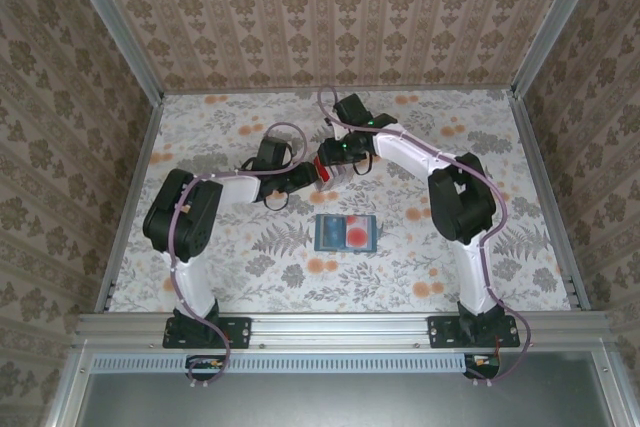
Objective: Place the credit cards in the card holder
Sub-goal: Pick up the credit card from the storage box.
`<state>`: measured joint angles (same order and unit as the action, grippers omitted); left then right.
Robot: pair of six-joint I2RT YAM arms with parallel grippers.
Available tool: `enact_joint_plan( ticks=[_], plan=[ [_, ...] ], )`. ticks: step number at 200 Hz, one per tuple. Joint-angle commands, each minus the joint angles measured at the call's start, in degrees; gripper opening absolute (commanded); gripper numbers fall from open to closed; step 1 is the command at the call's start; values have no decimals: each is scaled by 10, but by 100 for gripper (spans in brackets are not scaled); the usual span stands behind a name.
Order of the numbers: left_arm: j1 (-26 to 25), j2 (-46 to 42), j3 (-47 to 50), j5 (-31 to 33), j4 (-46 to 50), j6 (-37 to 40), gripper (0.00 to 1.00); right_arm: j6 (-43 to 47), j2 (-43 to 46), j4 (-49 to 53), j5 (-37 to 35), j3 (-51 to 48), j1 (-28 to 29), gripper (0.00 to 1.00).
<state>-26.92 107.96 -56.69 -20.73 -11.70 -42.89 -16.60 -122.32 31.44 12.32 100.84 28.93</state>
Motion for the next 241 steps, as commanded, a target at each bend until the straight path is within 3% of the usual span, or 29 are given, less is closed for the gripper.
enact_joint_plan(
  ticks=[1, 78, 241],
  plan=[
    [4, 8, -14, -14, -26, -14, 39, 9, -23, 25, -7, 28, 6, 47],
    [2, 15, 5, -11, -53, -31, 39, 18, -43, 37, -51, 48, 24, 47],
    [0, 3, 22, -7, -56, -33, 39, 6, 3, 24, -38, 28, 25, 42]
  ],
)
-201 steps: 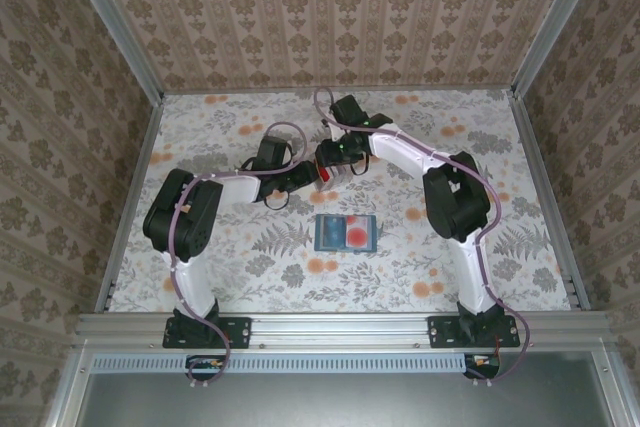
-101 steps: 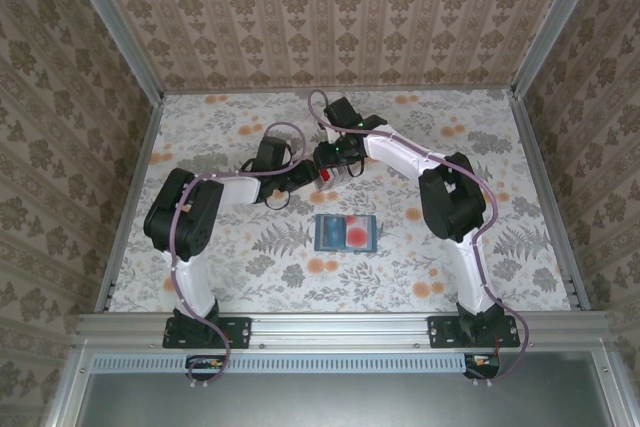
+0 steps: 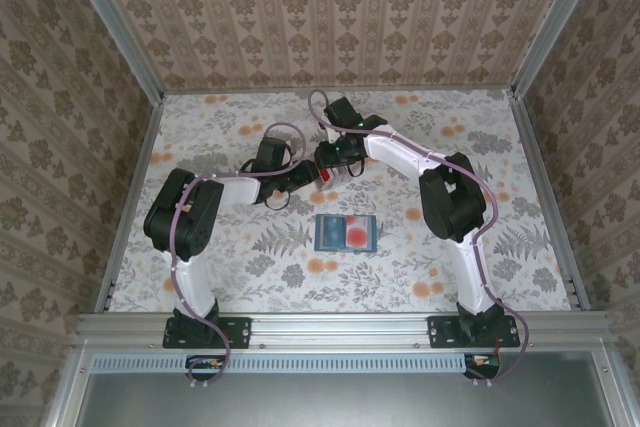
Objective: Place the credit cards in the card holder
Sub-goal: Pick up the credit card from the storage box.
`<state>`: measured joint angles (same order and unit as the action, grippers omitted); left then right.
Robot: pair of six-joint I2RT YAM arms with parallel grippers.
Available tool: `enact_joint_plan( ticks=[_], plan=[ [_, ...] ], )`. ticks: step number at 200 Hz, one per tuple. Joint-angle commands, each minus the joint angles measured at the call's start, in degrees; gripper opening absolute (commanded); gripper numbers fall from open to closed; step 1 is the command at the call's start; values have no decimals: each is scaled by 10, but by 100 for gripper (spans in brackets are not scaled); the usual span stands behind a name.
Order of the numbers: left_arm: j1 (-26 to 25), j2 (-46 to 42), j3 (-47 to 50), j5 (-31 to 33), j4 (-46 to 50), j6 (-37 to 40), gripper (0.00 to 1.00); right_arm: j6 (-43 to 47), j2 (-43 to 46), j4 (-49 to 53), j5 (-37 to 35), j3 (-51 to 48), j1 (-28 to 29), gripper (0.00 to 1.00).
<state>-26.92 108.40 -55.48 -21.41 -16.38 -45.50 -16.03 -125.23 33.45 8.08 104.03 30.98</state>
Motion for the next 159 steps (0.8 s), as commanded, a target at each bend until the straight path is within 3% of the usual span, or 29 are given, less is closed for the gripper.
enact_joint_plan(
  ticks=[1, 89, 159],
  plan=[
    [-1, -2, 10, 0, -9, -7, 39, 0, 32, 4, 4, -5, 4, 42],
    [-2, -7, 12, 5, -5, -6, 39, 0, 36, -4, 2, -20, -4, 33],
    [-3, -4, 9, 5, -2, -6, 39, 0, 43, -5, 3, -22, -12, 18]
  ],
)
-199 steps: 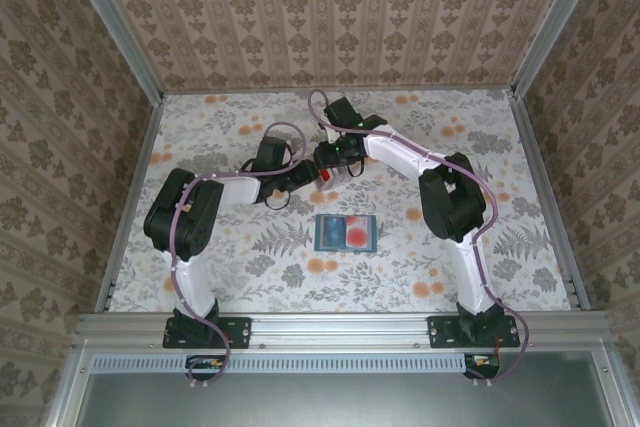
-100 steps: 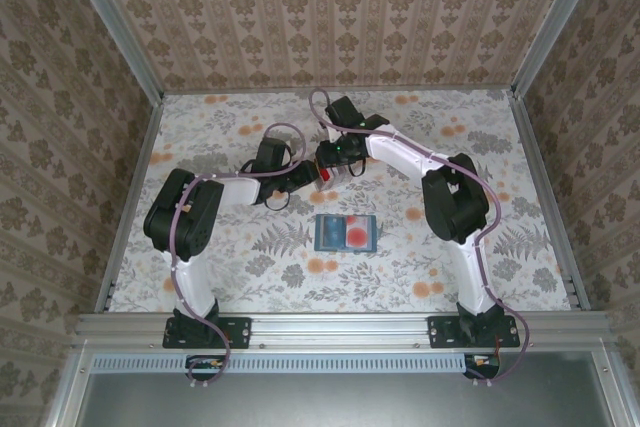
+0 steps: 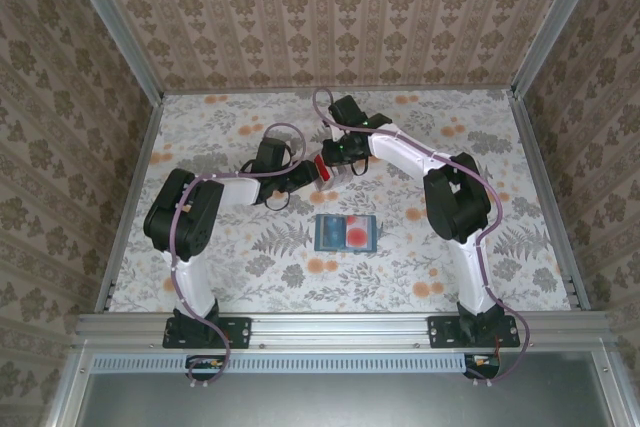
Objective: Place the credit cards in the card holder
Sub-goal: Pick up the credit card from the storage box.
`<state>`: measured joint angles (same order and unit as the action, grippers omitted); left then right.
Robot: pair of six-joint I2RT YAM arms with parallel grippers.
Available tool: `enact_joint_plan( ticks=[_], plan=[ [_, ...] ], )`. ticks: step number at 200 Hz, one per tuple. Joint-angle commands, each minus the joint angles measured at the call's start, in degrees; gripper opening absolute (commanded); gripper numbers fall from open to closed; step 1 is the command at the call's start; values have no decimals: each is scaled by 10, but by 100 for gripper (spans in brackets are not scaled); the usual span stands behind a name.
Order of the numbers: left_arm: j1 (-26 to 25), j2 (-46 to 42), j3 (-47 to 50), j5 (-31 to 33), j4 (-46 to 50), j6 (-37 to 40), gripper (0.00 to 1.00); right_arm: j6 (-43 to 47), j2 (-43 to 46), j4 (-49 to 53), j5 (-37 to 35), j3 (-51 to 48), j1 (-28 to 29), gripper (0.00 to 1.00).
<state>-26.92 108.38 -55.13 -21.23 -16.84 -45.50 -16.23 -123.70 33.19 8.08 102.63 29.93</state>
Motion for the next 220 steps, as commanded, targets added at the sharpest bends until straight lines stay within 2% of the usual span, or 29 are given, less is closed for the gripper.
enact_joint_plan(
  ticks=[1, 139, 220],
  plan=[
    [-3, -4, 5, 3, 2, -6, 39, 2, 28, -2, 4, -8, -1, 18],
    [-6, -4, 2, 5, 6, -5, 39, 1, 74, -13, 9, -36, -12, 6],
    [-8, -16, 4, 7, 12, -3, 39, 4, 154, -12, 5, -72, -18, 5]
  ],
)
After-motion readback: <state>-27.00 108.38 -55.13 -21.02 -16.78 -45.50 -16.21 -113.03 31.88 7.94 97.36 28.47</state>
